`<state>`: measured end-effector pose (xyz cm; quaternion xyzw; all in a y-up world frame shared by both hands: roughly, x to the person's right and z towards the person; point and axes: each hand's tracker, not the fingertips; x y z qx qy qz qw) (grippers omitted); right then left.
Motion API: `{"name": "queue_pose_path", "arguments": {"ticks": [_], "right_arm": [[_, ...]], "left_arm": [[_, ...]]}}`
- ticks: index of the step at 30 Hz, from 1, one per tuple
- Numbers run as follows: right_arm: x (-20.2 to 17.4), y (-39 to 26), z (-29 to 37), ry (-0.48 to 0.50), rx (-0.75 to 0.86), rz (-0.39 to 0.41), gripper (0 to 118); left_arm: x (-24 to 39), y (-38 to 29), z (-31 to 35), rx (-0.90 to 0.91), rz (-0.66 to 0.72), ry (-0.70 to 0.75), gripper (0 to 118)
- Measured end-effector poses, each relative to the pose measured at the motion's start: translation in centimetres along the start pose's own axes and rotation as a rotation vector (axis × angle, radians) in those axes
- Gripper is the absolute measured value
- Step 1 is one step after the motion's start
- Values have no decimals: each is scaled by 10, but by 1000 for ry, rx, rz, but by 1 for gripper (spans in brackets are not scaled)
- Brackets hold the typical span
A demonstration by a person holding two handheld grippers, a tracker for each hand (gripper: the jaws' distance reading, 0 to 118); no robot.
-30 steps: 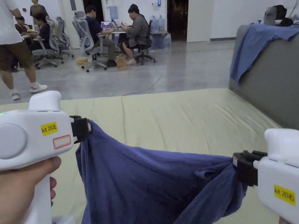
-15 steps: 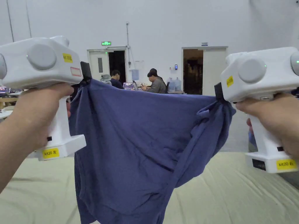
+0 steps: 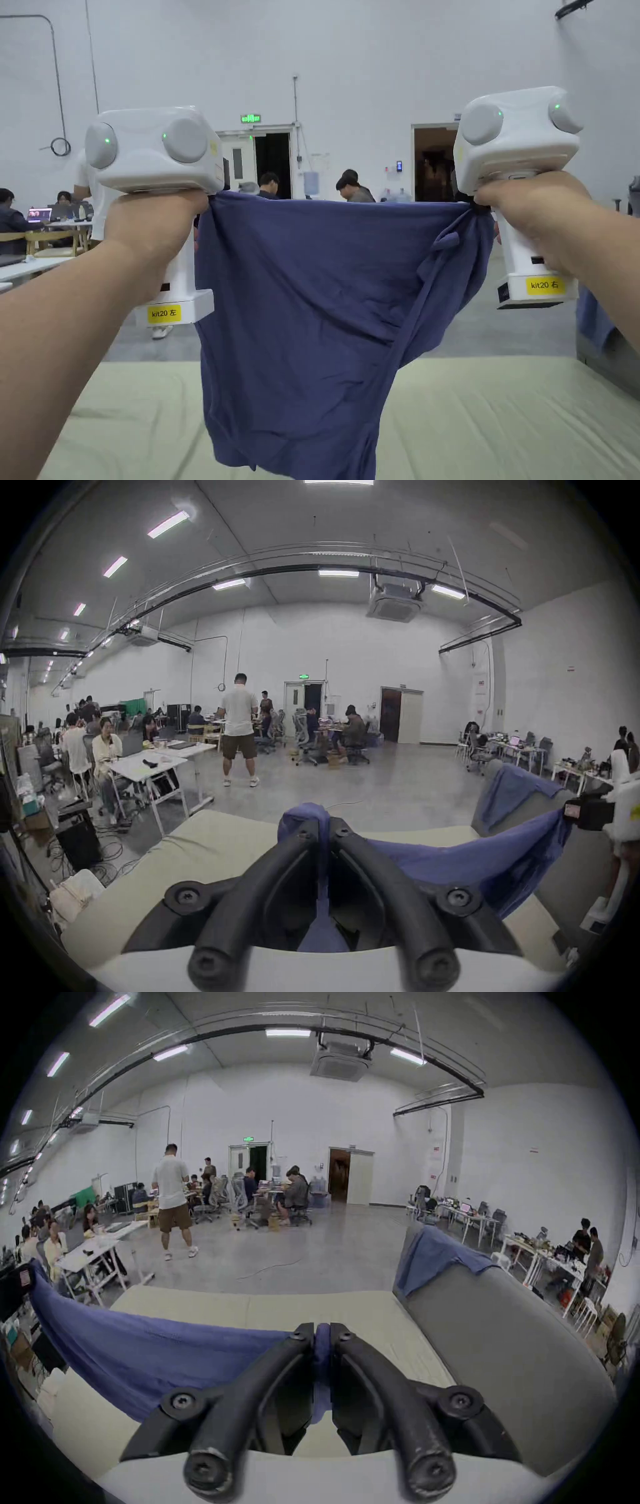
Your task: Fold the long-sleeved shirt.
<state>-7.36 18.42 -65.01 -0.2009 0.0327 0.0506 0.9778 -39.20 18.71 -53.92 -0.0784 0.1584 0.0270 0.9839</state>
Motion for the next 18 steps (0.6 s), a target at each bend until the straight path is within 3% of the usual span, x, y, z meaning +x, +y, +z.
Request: {"name": "queue_pose_path", "arguments": {"ticks": [10, 15, 18], "right_arm": [[-29, -220, -140, 55, -275, 101, 4], [-31, -325, -146, 66, -403, 152, 4], [-20, -370, -112, 90, -402, 149, 4]], "left_arm": [[1, -221, -81, -366, -35, 32, 0], [-6, -332, -67, -549, -24, 6, 0], [-19, -367, -27, -589, 7, -9, 0]]}}
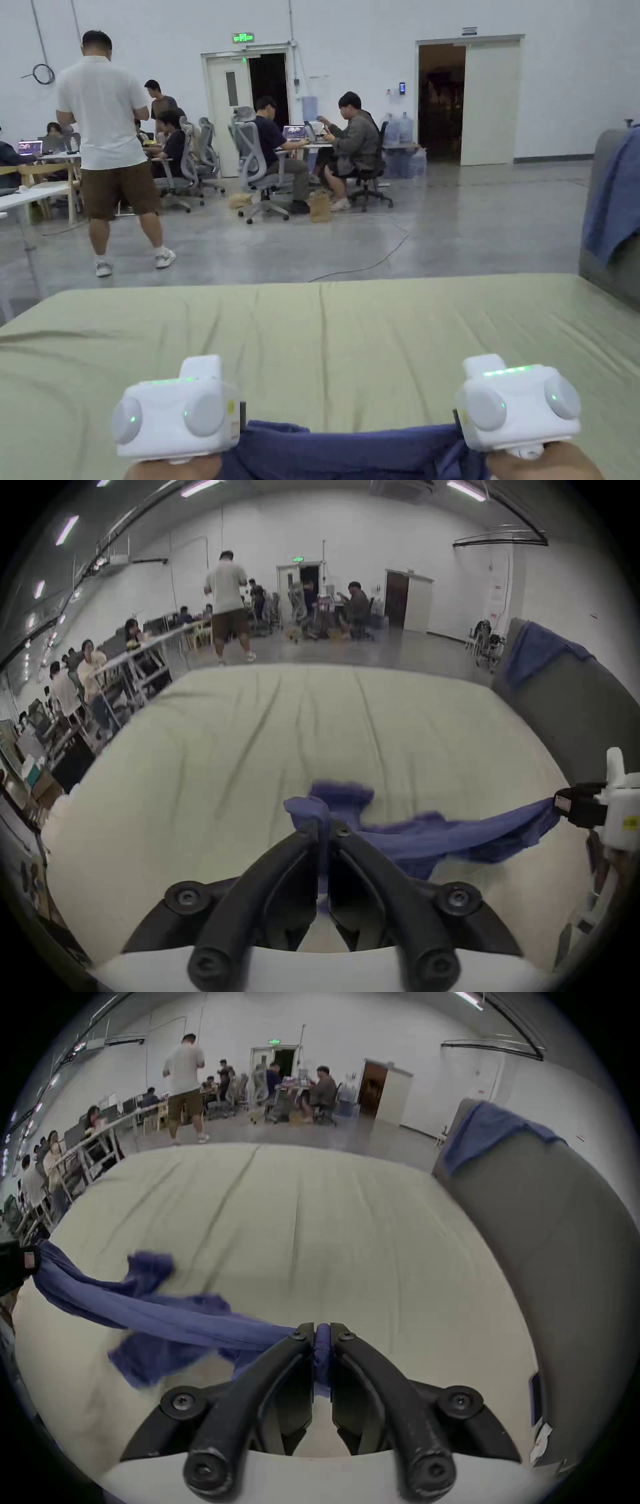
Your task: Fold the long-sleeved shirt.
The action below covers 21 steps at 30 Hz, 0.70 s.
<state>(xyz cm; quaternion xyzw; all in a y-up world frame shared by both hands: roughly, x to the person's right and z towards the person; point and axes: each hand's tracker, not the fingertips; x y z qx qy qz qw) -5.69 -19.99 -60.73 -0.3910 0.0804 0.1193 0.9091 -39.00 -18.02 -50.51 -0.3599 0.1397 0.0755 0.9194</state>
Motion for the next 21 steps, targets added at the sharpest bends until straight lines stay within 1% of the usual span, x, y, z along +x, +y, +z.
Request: {"name": "queue_pose_path", "arguments": {"ticks": [2, 3, 5, 6, 7, 8, 12, 14, 16, 19, 21], "right_arm": [[3, -34, 20, 45, 21, 55, 4], [3, -56, 38, 56, 51, 52, 4], [7, -91, 64, 72, 54, 66, 4], [7, -112, 79, 88, 52, 67, 4], [7, -128, 92, 97, 47, 74, 4], [8, -149, 107, 102, 37, 77, 4], [6, -215, 150, 138, -43, 108, 4], [6, -245, 168, 160, -87, 148, 4], [2, -270, 180, 165, -125, 149, 4], [-3, -296, 189, 188, -193, 159, 4], [-5, -307, 189, 182, -236, 151, 4]], "left_arm": [[-13, -29, 21, 6, 26, -10, 0], [-20, -46, 36, -13, 23, -31, 0], [-27, -80, 62, -9, 20, -42, 0], [-29, -98, 78, -51, -24, -56, 0], [-32, -112, 92, -24, -13, -41, 0], [-34, -134, 121, -26, -27, -52, 0], [-42, -189, 180, -65, -49, -80, 0], [-48, -218, 201, -97, -47, -80, 0], [-54, -249, 219, -151, -55, -94, 0], [-58, -284, 234, -193, -80, -64, 0], [-65, -305, 239, -224, -60, -71, 0]]}}
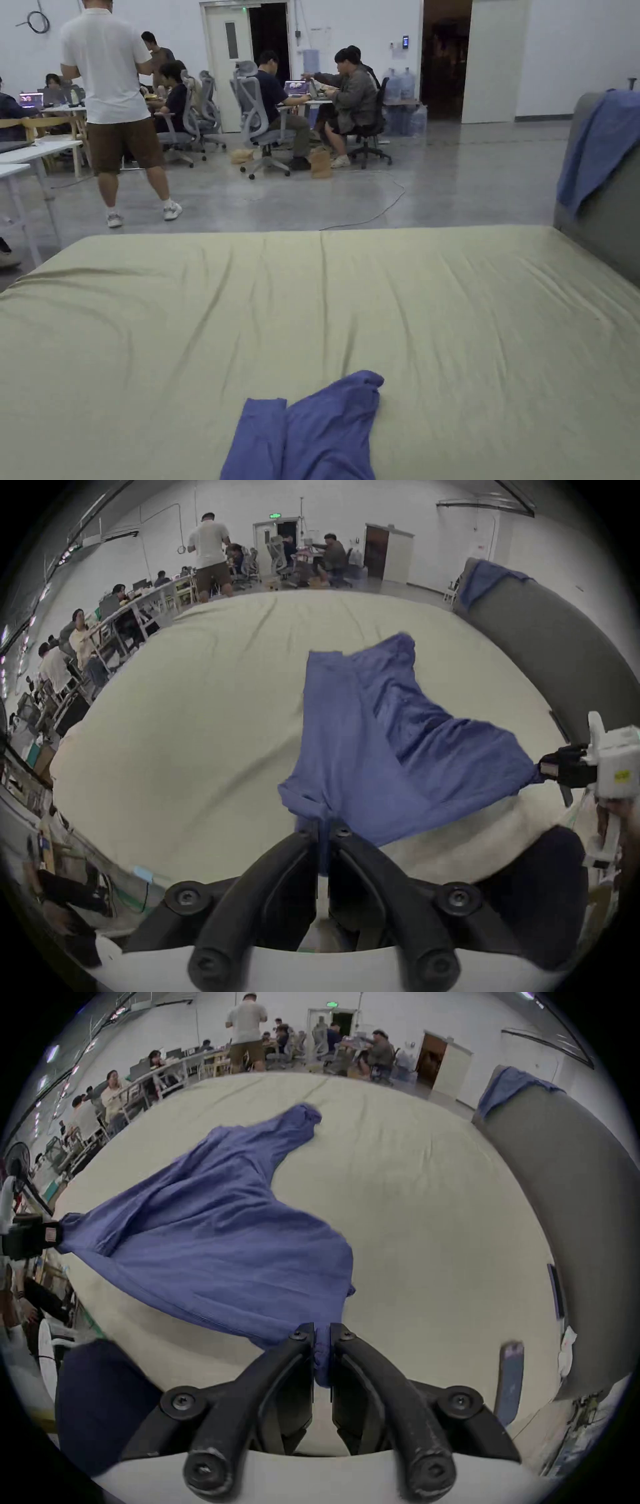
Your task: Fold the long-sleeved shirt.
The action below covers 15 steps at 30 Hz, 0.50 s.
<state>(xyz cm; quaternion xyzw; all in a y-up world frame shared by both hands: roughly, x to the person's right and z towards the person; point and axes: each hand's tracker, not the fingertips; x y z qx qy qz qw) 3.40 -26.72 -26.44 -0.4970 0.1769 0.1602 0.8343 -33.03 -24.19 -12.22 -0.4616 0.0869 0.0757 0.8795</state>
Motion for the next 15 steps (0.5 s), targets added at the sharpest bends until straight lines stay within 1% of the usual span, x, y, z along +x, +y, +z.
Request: {"name": "queue_pose_path", "arguments": {"ticks": [2, 5, 9, 13, 15], "right_arm": [[-6, -6, -11, 0, -89, 9, 4], [-11, -12, -31, -14, -193, 8, 4], [-8, -15, -50, 24, -258, -94, 4], [-9, -13, -51, 14, -259, -129, 4], [-6, -11, -50, 19, -258, -166, 8]], "left_arm": [[-2, -13, -7, -60, 43, -29, 0], [-5, -23, -17, -86, 53, -18, 0], [-10, -29, -30, -125, 62, -17, 0], [-18, -36, -52, -183, 78, -18, 0], [-22, -40, -65, -217, 105, -24, 0]]}}
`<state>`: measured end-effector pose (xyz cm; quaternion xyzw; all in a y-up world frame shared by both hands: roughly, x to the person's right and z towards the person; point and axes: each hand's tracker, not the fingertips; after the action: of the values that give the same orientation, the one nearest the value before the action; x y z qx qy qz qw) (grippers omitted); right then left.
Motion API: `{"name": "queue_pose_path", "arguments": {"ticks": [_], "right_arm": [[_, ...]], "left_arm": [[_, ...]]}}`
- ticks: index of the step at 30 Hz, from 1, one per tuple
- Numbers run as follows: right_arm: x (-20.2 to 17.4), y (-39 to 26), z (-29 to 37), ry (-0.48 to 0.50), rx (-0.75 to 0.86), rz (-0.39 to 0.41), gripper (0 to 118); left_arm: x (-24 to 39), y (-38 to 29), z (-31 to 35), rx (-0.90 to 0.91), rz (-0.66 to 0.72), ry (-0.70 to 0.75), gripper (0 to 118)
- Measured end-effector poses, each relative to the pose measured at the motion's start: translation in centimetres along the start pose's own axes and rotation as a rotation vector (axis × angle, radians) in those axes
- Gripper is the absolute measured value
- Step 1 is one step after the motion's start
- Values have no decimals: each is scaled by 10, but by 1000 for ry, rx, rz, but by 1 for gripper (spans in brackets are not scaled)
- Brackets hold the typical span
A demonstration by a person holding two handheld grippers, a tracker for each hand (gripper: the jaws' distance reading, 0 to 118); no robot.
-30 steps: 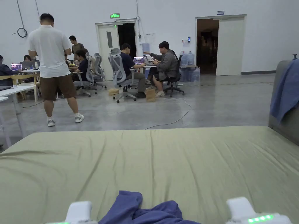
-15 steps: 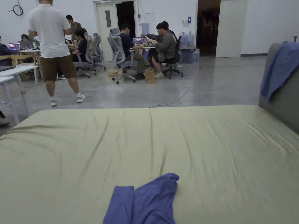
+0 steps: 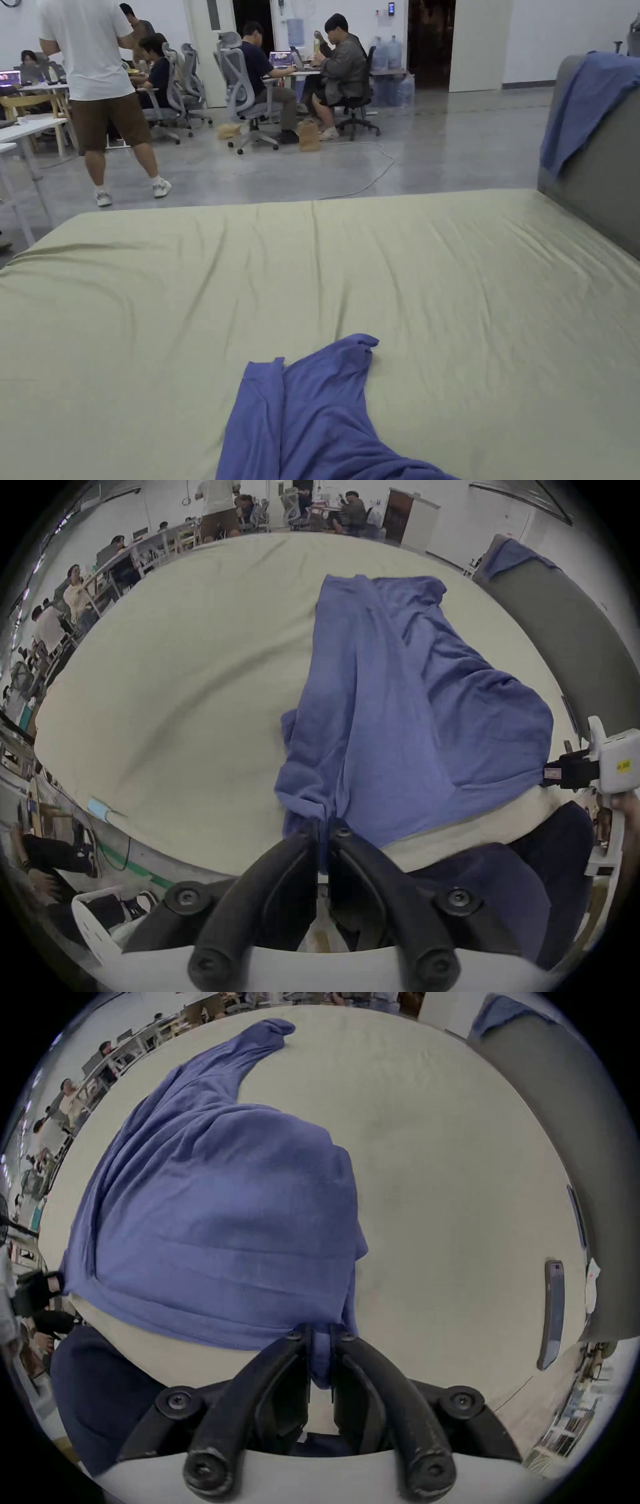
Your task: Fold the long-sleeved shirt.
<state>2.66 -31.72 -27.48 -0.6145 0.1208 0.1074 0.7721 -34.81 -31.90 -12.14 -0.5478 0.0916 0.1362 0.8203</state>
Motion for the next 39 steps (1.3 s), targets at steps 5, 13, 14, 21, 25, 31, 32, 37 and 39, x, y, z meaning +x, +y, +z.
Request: {"name": "queue_pose_path", "arguments": {"ticks": [5, 13, 14, 21, 25, 31, 32, 37, 39], "right_arm": [[24, -8, 50, 36, 109, -126, 89], [32, -60, 143, 87, 338, -153, 106], [27, -68, 143, 84, 342, -155, 92], [10, -92, 114, 225, 281, -111, 0], [10, -80, 113, 211, 283, -90, 0], [-1, -41, 112, 225, 298, -84, 0], [-1, -33, 110, 224, 296, -80, 0], [-9, 38, 109, 171, 354, 26, 0], [-19, 84, 111, 186, 403, 59, 0]], "left_arm": [[-14, 2, 35, 116, 204, -188, 65], [9, -21, 112, 202, 57, -93, 96], [14, -27, 116, 207, 46, -91, 43], [7, -25, 88, 182, 201, -154, 0], [-4, -1, 51, 177, 244, -8, 66], [28, 13, -25, 10, -20, 56, 113], [30, 16, -33, -10, -64, 79, 110], [26, 17, -28, 65, -64, 49, 40], [16, 17, -12, 82, 44, -70, 3]]}}
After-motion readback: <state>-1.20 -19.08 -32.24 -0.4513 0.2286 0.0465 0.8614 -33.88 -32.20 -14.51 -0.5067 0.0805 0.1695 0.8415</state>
